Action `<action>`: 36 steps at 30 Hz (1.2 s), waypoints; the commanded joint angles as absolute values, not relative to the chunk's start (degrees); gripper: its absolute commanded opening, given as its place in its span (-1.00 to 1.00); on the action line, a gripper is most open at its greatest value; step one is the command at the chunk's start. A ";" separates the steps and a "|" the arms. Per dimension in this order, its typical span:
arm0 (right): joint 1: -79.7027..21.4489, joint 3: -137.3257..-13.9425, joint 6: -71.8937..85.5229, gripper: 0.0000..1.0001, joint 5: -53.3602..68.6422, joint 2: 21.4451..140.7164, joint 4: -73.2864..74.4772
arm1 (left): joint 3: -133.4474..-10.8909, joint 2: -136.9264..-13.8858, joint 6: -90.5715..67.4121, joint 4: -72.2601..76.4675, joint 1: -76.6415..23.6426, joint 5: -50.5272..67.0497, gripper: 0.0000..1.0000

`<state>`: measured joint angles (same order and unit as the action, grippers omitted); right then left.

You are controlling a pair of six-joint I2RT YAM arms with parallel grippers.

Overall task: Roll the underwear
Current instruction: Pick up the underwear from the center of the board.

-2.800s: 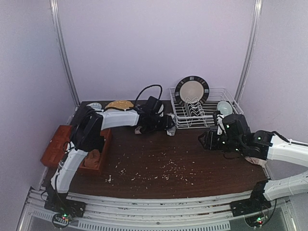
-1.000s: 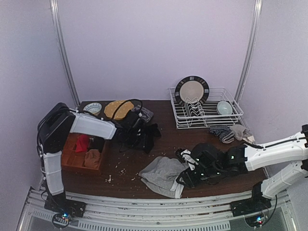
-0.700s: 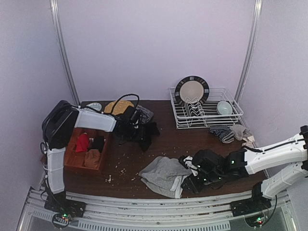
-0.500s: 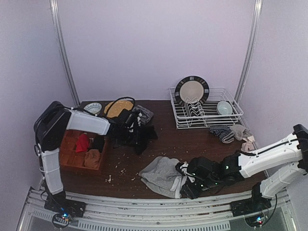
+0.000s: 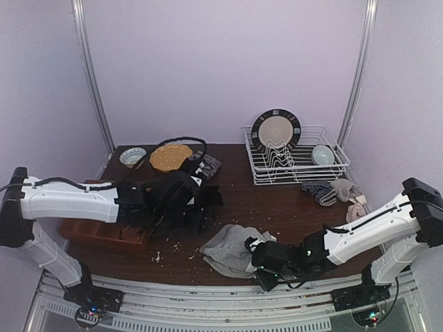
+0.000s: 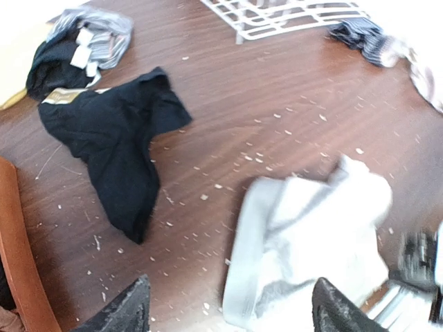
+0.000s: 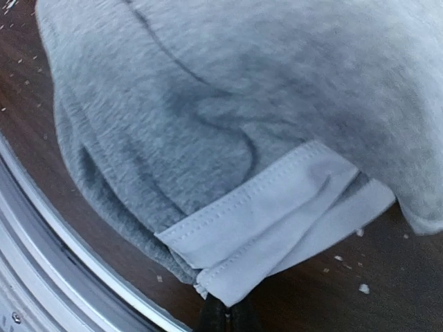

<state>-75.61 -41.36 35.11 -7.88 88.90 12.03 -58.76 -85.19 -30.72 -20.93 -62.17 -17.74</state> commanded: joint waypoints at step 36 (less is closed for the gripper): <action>-72.89 -27.83 45.84 -1.00 -18.61 64.42 17.68 | -82.01 -122.63 -4.26 -3.97 -73.65 6.28 0.25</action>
